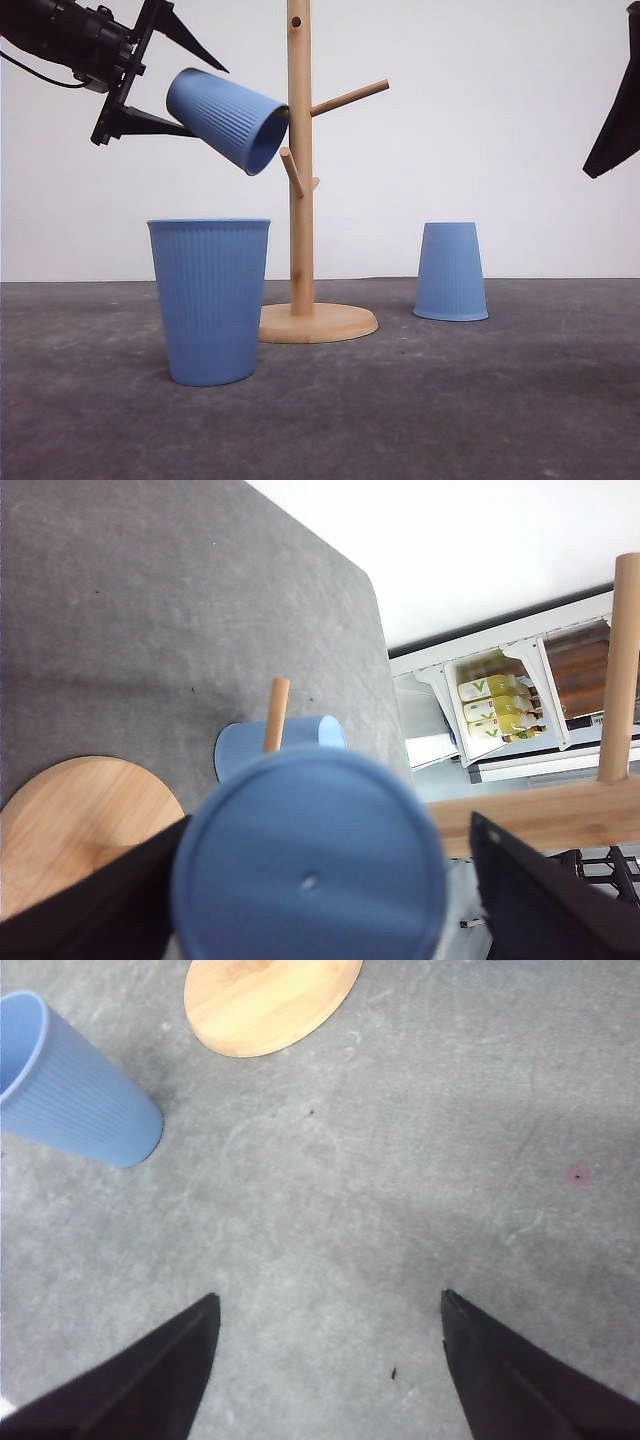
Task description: Place three cups
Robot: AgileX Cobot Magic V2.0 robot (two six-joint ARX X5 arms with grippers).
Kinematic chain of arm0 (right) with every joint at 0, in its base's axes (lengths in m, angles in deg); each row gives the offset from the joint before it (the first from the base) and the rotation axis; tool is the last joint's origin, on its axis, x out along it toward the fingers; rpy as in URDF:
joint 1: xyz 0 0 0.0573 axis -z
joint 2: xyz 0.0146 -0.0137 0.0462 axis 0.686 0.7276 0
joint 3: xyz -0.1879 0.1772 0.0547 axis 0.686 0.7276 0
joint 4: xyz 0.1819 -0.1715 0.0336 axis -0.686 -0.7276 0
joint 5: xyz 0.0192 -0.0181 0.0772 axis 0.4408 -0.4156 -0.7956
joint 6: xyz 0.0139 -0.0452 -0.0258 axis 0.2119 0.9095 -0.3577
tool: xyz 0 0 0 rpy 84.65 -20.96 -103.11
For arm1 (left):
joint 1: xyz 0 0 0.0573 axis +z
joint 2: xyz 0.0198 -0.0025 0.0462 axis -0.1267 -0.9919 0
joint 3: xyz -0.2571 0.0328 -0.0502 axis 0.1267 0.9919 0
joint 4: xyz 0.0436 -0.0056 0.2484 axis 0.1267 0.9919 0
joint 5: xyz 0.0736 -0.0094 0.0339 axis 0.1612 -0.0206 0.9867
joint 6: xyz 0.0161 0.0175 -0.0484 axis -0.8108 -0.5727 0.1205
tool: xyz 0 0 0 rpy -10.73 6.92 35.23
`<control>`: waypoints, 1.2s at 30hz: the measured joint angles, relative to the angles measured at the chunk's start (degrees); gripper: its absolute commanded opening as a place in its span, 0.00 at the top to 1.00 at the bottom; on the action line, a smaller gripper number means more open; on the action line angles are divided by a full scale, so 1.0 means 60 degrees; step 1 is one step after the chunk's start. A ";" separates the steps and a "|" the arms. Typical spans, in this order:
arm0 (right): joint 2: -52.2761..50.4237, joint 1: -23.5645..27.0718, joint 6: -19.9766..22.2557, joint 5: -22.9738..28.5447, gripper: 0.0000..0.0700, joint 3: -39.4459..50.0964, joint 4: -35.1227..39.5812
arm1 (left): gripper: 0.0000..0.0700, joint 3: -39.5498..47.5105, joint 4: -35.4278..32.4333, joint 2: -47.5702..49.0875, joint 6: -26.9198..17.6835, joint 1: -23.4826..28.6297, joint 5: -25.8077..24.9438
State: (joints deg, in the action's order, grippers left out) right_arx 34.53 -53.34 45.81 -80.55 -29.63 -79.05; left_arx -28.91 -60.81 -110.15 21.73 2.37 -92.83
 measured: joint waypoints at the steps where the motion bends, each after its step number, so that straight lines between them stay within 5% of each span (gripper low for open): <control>1: 0.0000 0.0000 0.0000 0.0000 0.37 0.0001 0.0000 | 0.12 0.0000 0.0000 0.0000 0.0000 0.0000 0.0000; 5: 0.0003 0.0000 0.0000 0.0000 0.37 0.0001 0.0001 | 0.03 0.0000 -0.0002 0.0000 -0.0060 0.0073 -0.0004; 12: 0.0000 0.0000 0.0000 0.0003 0.37 0.0000 0.0000 | 0.04 0.0000 0.1010 0.0403 -0.0875 0.0729 0.0226; 15: 0.0001 0.0000 0.0000 0.0003 0.37 0.0000 0.0000 | 0.09 0.0000 0.2188 0.1182 -0.1806 0.0897 0.1112; 21: 0.0000 0.0000 0.0000 0.0115 0.37 0.0000 0.0017 | 0.13 0.0167 0.4842 0.3190 -0.4415 0.0632 0.4502; 24: 0.0001 0.0000 -0.0005 0.0483 0.37 0.0000 0.0066 | 0.23 0.1074 0.4545 0.4075 -0.5094 0.0446 0.4751; 31: 0.0060 0.0000 -0.0444 0.0800 0.37 -0.0036 0.0570 | 0.23 0.4721 0.2994 0.6500 -0.5065 0.0246 0.4783; 36: 0.1002 0.0001 -0.0729 0.0900 0.37 -0.0883 0.0491 | 0.23 0.6497 0.3100 0.7353 -0.5015 0.0233 0.4791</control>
State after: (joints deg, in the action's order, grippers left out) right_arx 40.54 -53.33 41.44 -75.15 -34.93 -76.10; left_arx 10.07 -42.21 -66.03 -8.36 3.77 -64.08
